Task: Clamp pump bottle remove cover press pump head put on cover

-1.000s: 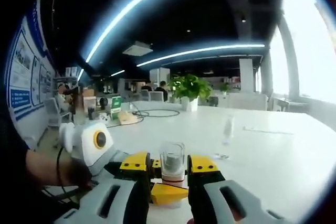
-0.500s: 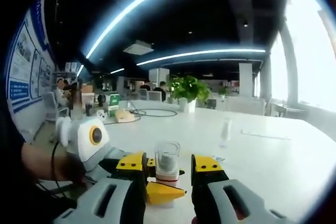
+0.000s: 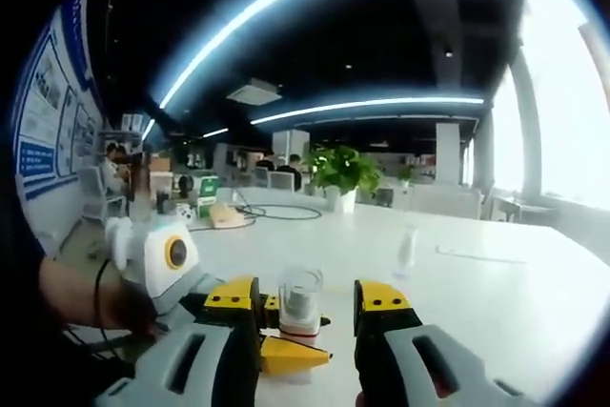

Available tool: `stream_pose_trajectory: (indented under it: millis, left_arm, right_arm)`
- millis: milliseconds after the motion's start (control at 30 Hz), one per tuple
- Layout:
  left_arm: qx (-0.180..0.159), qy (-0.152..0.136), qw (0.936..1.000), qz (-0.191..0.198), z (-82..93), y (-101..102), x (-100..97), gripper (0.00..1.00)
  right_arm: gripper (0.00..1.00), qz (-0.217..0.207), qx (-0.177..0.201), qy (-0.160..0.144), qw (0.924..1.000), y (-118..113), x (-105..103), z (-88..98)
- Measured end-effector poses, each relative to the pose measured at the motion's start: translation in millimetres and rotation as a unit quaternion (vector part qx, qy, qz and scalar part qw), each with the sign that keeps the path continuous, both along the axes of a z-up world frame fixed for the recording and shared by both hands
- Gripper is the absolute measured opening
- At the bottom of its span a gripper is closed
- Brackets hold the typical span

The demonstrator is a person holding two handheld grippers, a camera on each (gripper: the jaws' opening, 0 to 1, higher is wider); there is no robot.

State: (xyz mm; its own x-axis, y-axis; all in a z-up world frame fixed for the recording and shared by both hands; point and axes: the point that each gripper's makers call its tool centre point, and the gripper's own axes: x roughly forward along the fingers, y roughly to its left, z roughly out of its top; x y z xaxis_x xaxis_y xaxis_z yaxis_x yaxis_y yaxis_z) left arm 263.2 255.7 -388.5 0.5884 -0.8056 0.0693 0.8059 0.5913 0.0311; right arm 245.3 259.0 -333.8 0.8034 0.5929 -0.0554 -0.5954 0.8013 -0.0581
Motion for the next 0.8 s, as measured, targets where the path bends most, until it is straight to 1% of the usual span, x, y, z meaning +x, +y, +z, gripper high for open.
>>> stream_pose_trajectory:
  millis: [167, 400, 633, 800]
  left_arm:
    - [0.000, 0.000, 1.0000, 0.000, 0.0, 0.1, -0.1, 0.13]
    - [0.000, 0.001, 1.0000, 0.000, -0.3, 0.4, -0.4, 0.13]
    - [-0.001, 0.001, 1.0000, 0.001, -0.4, 0.5, 0.0, 0.13]
    - [-0.001, 0.002, 1.0000, 0.001, -1.0, 1.6, 1.5, 0.13]
  right_arm:
    - [0.35, -0.002, 0.010, -0.004, 0.9999, -1.7, -0.1, 9.7]
    - [0.34, -0.019, 0.020, -0.016, 0.9995, -13.5, 4.2, 21.9]
    - [0.33, -0.035, 0.024, -0.022, 0.9988, -28.2, 8.5, 30.2]
    - [0.33, -0.056, 0.030, -0.026, 0.9976, -46.4, 13.5, 36.1]
